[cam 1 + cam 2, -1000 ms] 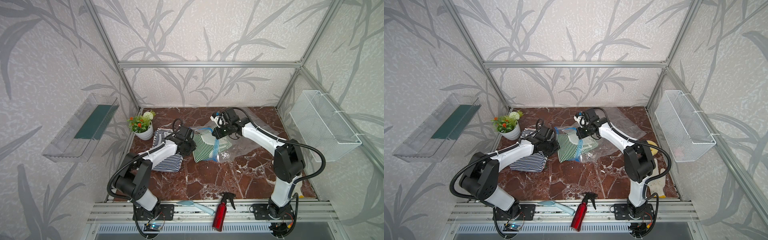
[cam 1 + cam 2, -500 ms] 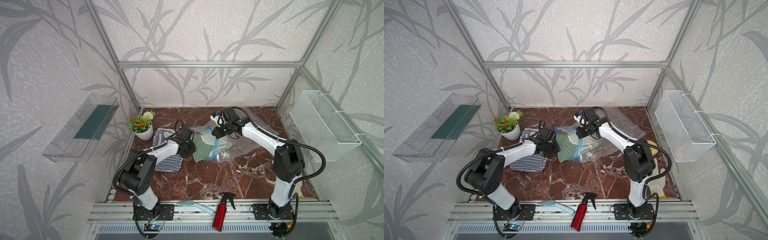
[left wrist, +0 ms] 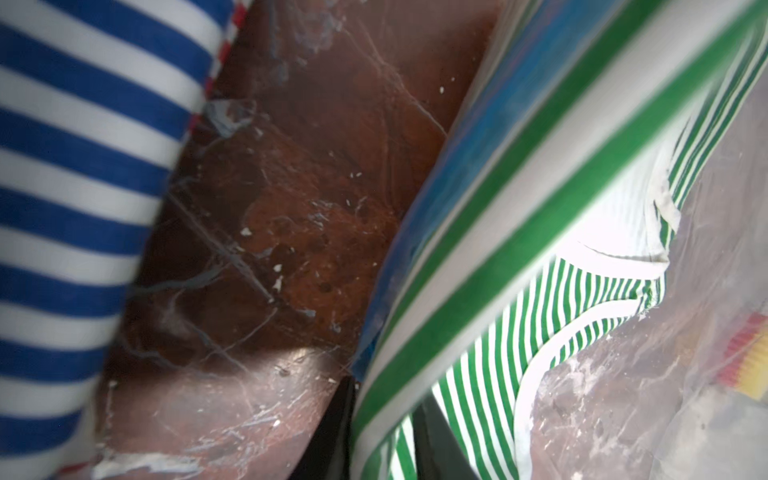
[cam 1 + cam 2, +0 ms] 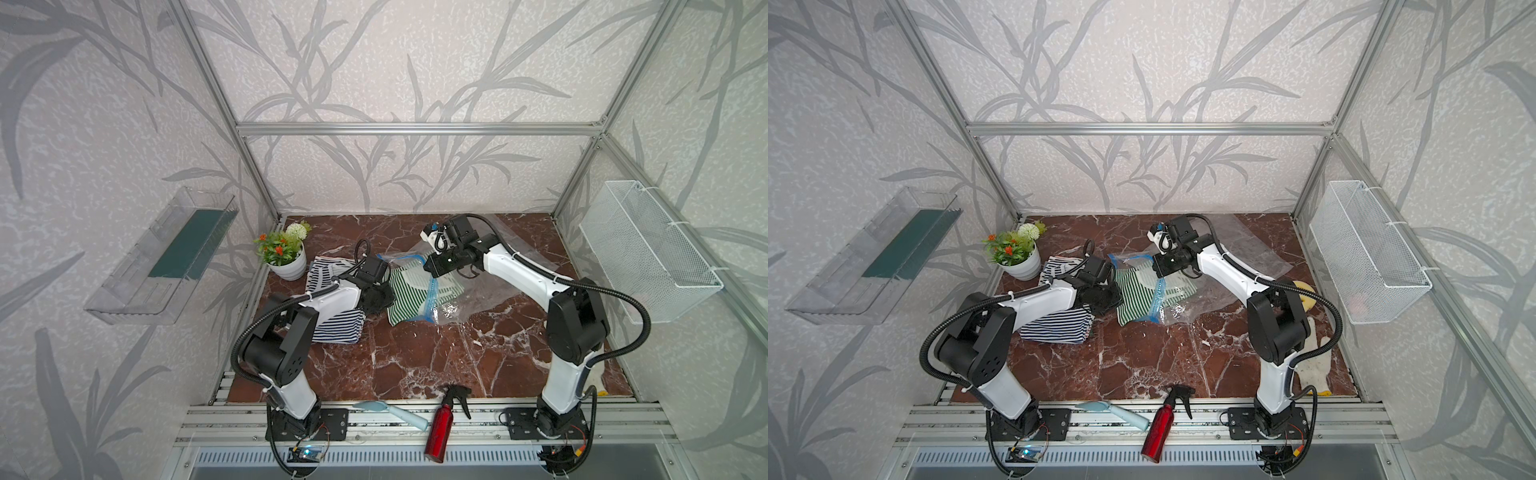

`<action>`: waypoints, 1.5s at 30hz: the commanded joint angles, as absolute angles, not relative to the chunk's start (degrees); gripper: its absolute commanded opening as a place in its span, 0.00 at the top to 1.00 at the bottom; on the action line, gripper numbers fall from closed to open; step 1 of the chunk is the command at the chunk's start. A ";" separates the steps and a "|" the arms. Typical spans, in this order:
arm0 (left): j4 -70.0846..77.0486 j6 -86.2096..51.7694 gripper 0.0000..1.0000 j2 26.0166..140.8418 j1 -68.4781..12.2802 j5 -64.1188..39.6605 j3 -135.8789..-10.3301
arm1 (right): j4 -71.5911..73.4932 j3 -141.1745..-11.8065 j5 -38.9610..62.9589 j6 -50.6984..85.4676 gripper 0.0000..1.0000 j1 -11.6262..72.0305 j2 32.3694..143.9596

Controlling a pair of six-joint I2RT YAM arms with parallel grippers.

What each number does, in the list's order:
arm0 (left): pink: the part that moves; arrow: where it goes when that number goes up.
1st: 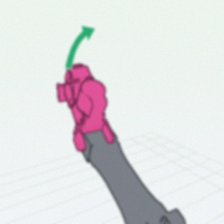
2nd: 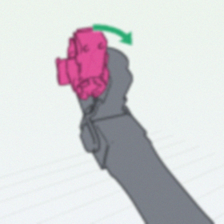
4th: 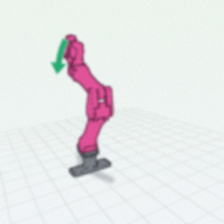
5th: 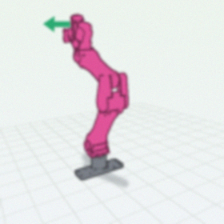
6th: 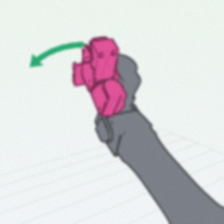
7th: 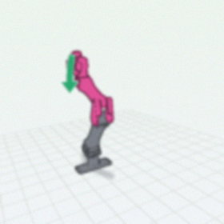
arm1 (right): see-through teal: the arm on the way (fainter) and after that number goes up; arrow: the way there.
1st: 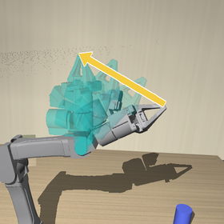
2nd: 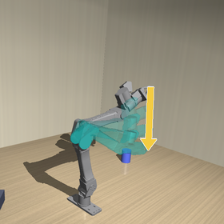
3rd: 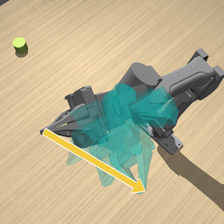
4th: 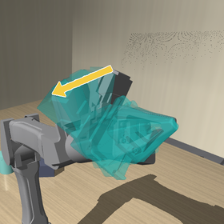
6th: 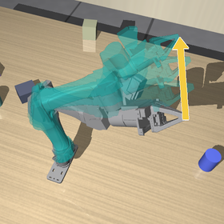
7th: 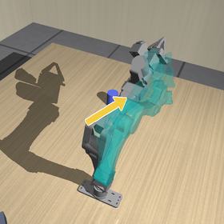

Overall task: Take the tank top out of the vacuum bag
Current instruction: Take out the tank top from the vacuum bag.

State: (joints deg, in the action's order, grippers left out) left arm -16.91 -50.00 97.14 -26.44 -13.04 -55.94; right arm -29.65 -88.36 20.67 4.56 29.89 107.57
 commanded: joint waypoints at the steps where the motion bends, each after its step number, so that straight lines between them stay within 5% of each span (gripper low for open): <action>1: -16.14 -49.06 0.72 97.82 -26.71 -12.88 -57.83 | -30.93 -89.99 21.45 3.96 1.00 29.68 108.02; 13: -17.80 -46.79 0.73 101.29 -26.81 -11.22 -59.05 | -31.10 -89.91 21.46 3.82 1.00 29.68 107.57; 19: -18.96 -45.32 1.00 99.95 -26.85 -11.54 -60.64 | -31.15 -89.93 21.59 3.85 1.00 29.71 107.66; 45: -37.99 -61.11 1.00 87.97 -27.50 -16.40 -77.35 | -32.00 -90.26 21.09 4.07 1.00 29.66 108.00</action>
